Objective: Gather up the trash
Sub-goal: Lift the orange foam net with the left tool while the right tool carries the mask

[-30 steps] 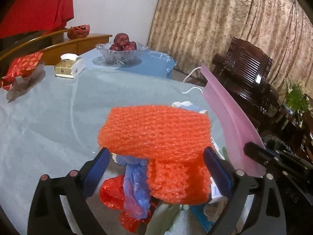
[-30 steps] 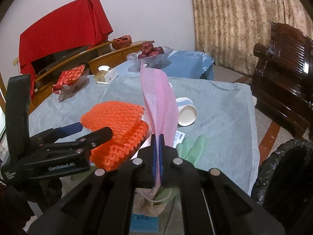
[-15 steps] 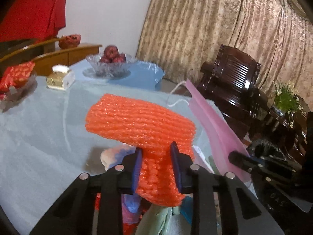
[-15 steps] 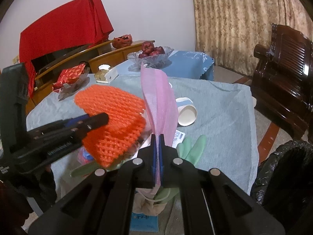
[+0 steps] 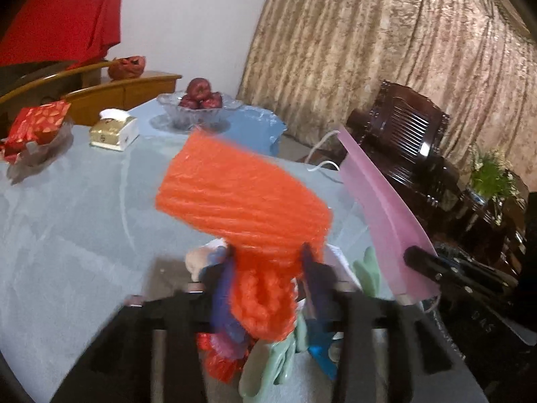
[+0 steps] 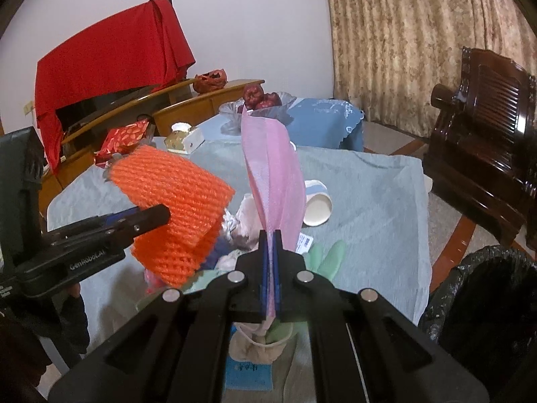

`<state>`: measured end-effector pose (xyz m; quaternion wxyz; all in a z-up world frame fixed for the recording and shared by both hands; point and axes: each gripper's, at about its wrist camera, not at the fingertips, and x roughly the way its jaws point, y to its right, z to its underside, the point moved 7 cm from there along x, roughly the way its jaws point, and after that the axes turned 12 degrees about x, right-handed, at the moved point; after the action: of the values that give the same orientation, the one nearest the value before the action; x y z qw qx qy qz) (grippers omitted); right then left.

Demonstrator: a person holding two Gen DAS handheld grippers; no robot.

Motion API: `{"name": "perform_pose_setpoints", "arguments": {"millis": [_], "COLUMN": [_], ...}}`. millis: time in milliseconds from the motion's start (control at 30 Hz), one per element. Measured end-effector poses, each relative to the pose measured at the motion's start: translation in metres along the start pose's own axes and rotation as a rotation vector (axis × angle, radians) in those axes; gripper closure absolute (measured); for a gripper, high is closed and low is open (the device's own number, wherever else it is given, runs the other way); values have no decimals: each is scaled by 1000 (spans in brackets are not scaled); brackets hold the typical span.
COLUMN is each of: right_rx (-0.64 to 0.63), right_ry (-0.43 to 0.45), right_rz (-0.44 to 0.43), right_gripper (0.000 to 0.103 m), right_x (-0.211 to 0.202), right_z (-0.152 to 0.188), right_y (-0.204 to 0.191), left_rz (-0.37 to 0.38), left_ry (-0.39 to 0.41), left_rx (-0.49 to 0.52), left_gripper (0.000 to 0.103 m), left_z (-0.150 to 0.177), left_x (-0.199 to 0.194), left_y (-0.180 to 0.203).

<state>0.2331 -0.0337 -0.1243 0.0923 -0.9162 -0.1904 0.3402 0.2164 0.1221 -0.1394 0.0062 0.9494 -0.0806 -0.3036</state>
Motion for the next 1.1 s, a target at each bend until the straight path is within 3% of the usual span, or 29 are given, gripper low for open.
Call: {"name": "perform_pose_setpoints", "arguments": {"millis": [100,167,233,333,767,1100], "right_rx": [3,5,4,0,13,47], "right_ry": [-9,-11,-10,-5,79,158], "right_rz": [5,6,6,5,-10,43], "right_gripper": [101,101,101,101,101,101], "right_x": [2,4,4,3,-32,-93], "right_z": [3,3,3,1,-23,-29], "right_y": [2,2,2,1,1,35], "left_rz": [-16,-19,-8,15,77,147], "left_ry": [13,23,31,45,112,144], "left_rx": [-4,-11,-11,2,70,162], "left_gripper": [48,52,76,89,92,93], "left_z": [-2,-5,-10,-16,-46,-42], "left_x": [-3,-4,-4,-5,-39,-52], "left_y": [-5,-9,-10,-6,34,110]}}
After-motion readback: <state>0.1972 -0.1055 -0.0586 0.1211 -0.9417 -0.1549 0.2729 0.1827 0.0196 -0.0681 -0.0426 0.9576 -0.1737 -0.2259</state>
